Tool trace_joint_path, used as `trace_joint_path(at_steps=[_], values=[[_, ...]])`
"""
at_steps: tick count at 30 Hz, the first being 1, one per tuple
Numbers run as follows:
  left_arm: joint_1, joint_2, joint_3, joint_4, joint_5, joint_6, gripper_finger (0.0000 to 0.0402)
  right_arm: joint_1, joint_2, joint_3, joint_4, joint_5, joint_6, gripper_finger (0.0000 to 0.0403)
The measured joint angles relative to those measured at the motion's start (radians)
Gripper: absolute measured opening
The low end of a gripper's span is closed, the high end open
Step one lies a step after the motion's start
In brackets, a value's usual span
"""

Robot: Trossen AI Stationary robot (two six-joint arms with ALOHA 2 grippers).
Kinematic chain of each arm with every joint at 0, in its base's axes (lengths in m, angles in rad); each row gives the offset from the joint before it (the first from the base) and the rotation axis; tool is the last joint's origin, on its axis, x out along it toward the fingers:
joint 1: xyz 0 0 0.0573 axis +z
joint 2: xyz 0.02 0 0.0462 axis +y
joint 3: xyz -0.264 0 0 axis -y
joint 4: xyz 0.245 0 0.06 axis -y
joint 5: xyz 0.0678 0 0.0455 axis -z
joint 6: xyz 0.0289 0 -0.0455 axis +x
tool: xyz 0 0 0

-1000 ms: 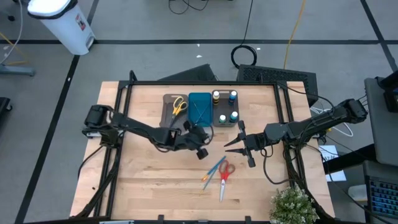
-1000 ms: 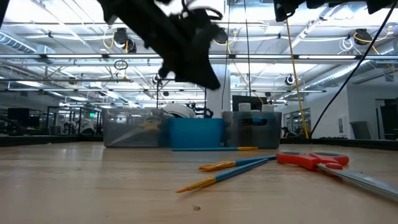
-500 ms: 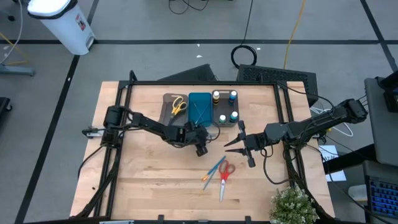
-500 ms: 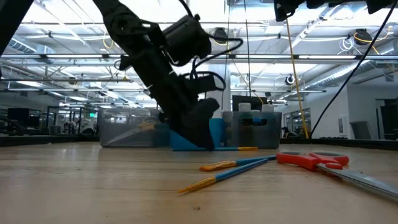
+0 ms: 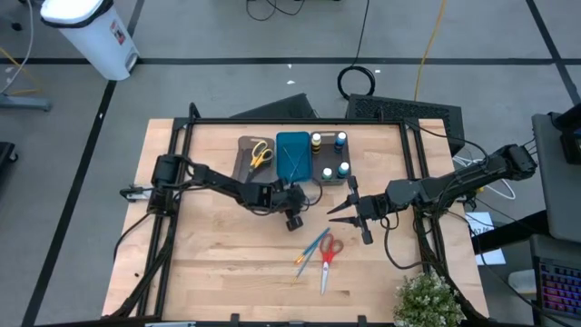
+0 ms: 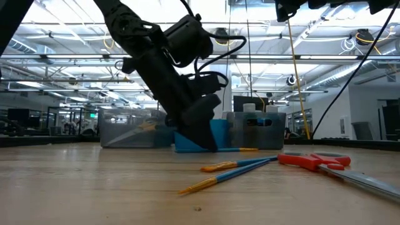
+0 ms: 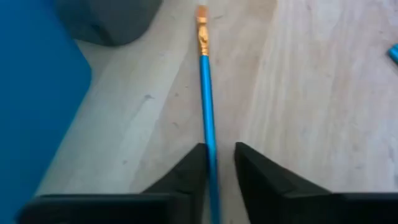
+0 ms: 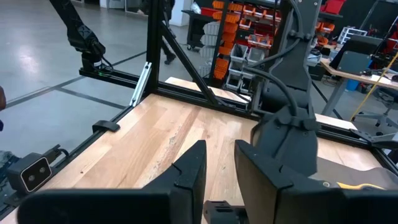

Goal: Pick & Place Paint Supplies
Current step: Put the blue paint brush into the blue bin

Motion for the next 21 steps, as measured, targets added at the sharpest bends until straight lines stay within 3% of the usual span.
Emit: trace_joint_path(at_steps=[5,21], values=[[-0.017,-0.001,0.001,-0.03,0.009,-0.045,0.0013,0.0,0.0,0.0,0.0,0.0,0.0,0.0073],[-0.094,-0.055,-0.007,-0.031,-0.081,-0.123,0.0001,0.0,0.0,0.0,0.003,0.0,0.0,0.0073]])
